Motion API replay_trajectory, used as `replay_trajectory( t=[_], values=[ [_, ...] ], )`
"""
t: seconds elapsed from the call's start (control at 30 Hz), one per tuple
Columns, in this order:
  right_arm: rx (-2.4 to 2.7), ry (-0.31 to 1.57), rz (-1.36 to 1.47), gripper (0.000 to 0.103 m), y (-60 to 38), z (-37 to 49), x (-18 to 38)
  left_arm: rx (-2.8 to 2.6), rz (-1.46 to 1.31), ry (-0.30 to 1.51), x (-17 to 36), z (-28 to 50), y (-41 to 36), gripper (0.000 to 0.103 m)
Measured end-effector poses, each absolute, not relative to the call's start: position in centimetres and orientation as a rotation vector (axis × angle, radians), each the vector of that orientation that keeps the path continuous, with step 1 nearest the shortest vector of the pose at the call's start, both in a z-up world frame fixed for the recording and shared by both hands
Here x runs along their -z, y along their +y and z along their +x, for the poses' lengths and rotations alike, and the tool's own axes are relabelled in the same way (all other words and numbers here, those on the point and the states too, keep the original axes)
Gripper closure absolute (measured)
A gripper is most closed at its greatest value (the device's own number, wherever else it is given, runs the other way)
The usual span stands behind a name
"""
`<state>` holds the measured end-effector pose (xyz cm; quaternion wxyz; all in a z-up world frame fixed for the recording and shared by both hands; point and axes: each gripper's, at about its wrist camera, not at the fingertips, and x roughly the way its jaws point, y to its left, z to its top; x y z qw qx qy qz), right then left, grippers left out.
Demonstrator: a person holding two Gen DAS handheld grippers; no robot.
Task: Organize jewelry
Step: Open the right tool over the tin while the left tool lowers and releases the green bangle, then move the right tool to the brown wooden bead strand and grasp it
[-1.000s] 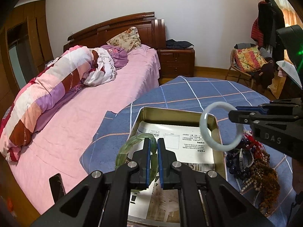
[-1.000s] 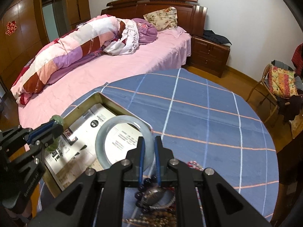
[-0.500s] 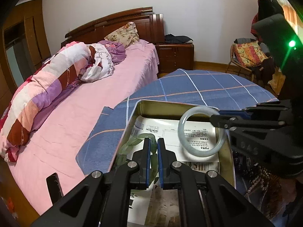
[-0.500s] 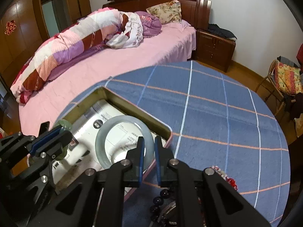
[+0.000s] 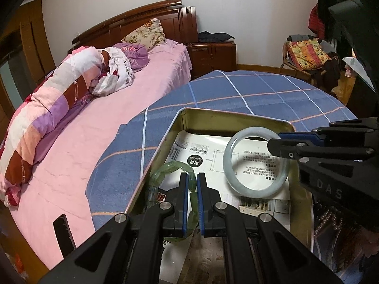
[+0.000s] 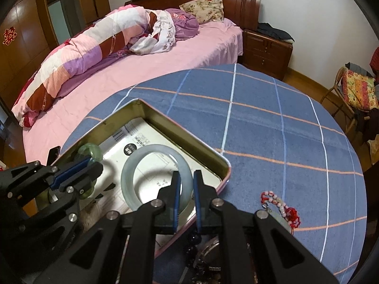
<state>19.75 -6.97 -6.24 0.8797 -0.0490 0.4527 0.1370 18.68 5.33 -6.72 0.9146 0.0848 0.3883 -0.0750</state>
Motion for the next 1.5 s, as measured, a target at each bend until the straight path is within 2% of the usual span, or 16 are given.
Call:
replay_trajectory(
  t=[0.6,0.8,0.9,0.97,1.07,1.13,1.17,1.23,1.27,1.3,1.5],
  values=[
    [-0.281,0.927,-0.101,0.088,-7.0,19.6,6.2,0.172,0.185,0.841,7.4,19.0,5.1,0.096],
    [-0.282,0.922,-0.096,0.088,-7.1,19.6,6.1,0.166,0.188,0.846,7.6,18.9,5.0,0.092],
    [-0.282,0.919,-0.092,0.088,-7.1,19.5,6.1,0.148,0.199,0.836,7.4,18.7,4.9,0.065],
    [-0.284,0.915,-0.089,0.088,-7.2,19.4,6.1,0.140,0.202,0.808,6.9,18.3,4.9,0.039],
    [-0.283,0.907,-0.080,0.087,-7.4,19.2,6.0,0.131,0.213,0.790,6.7,18.2,5.1,0.034],
    [-0.284,0.897,-0.072,0.082,-7.6,19.0,5.7,0.130,0.209,0.800,6.8,18.3,5.2,0.034],
    [-0.286,0.889,-0.067,0.075,-7.8,18.8,5.5,0.130,0.206,0.798,6.8,18.2,5.3,0.034],
    [-0.285,0.868,-0.065,0.060,-7.9,18.5,5.1,0.122,0.211,0.797,6.8,18.1,5.3,0.034],
    [-0.274,0.857,-0.067,0.047,-8.0,18.3,4.9,0.119,0.213,0.798,6.9,18.0,5.2,0.034],
    [-0.271,0.847,-0.066,0.043,-8.2,18.2,4.7,0.115,0.215,0.799,6.9,18.0,5.2,0.034],
    [-0.267,0.838,-0.053,0.043,-8.7,18.0,4.3,0.103,0.207,0.807,7.1,17.5,5.4,0.034]
  ],
)
